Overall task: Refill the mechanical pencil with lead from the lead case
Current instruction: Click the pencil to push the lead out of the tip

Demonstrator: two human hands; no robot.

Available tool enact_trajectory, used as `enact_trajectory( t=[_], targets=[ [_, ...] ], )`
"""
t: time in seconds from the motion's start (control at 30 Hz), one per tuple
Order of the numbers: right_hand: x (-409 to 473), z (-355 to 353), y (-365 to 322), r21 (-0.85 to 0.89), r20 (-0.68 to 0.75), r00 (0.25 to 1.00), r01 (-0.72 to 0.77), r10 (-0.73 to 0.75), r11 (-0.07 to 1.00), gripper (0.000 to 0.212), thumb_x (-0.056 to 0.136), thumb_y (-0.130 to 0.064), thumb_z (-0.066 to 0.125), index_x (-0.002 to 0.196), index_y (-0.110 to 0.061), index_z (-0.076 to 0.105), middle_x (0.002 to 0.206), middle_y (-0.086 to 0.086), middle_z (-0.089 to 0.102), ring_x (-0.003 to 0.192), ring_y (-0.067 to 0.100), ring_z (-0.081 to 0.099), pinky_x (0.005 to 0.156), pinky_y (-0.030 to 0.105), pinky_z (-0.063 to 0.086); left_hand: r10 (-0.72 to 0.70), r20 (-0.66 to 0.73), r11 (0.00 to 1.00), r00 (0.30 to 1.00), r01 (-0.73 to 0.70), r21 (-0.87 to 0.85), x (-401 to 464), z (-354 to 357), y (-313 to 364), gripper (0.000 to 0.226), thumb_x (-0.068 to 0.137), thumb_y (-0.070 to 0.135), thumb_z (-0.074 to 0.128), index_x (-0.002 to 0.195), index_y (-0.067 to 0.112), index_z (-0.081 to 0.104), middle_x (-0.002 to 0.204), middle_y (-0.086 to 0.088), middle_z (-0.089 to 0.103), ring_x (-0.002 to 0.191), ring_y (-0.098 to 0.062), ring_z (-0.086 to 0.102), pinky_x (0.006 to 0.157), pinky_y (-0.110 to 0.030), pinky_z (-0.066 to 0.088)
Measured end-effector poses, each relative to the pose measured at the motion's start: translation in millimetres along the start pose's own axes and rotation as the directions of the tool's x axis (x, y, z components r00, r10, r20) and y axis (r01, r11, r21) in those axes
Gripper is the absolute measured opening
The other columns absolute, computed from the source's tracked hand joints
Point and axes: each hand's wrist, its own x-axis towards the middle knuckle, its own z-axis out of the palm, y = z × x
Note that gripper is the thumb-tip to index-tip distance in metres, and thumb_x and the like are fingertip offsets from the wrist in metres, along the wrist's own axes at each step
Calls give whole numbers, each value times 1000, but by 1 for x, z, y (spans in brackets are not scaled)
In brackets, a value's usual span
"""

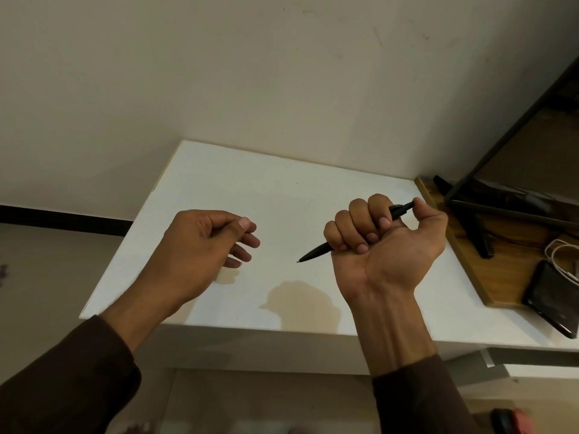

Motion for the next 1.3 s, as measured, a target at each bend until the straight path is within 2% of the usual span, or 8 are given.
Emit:
enact_trajectory(
  t=[0.27,0.8,1.3],
  targets=[
    [-1,1,-1,-26,-3,1000,2,-2,1000,39,76,-47,42,58,-16,26,52,-2,17,42,14,13,45,27,17,-2,4,1000,1000,2,1,-1,-2,0,22,102,24,60,95,20,80,84,6,82,71,-15,78,65,-25,65],
    [-1,1,-1,-32,-3,1000,14,-15,999,39,75,-47,44,58,-16,26,52,-2,15,42,14,13,46,28,16,4,8,1000,1000,-5,6,-1,-3,0,22,102,24,59,95,22,80,84,8,82,72,-14,78,62,-20,63],
    [-1,0,-2,-23,0,1000,17,-17,1000,39,76,-47,43,57,-17,27,51,-2,16,41,14,13,45,27,17,3,13,1000,1000,-3,11,-1,-2,-2,21,101,23,60,95,21,80,84,7,82,71,-14,78,63,-23,64]
  ],
)
